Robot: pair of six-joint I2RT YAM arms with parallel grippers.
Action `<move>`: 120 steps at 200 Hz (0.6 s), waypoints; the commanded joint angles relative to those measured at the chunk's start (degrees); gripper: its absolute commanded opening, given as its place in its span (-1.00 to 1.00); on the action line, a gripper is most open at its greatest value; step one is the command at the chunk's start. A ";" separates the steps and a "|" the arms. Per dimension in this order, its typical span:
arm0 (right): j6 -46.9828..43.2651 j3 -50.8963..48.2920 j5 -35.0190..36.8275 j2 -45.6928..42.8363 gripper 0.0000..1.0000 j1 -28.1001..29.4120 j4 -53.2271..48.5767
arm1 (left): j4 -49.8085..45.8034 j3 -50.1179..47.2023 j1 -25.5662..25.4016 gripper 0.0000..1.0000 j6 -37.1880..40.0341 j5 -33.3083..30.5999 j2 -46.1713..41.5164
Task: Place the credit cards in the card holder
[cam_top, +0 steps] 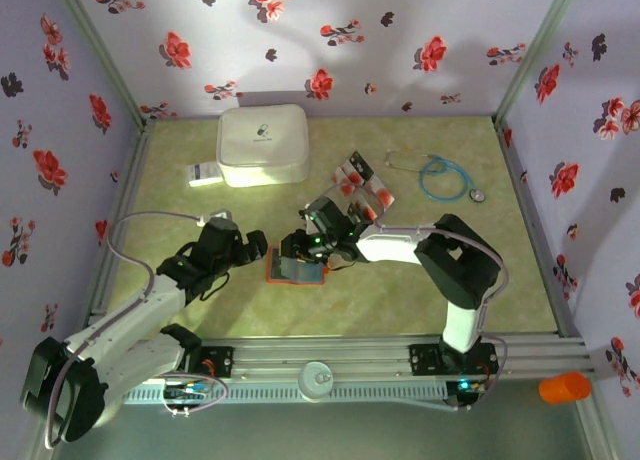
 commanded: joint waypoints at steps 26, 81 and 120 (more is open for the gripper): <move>4.77 1.22 -3.16 5.77 -0.31 -0.03 7.38 | -0.31 -0.82 0.47 0.99 0.58 0.13 0.50; 5.86 0.25 -3.50 6.46 -0.33 -0.12 9.30 | -0.19 -1.37 0.44 0.99 0.39 0.23 0.77; 5.51 -0.72 -3.00 4.42 -0.40 -0.38 8.99 | 1.86 -2.12 0.42 0.99 -0.16 0.89 3.06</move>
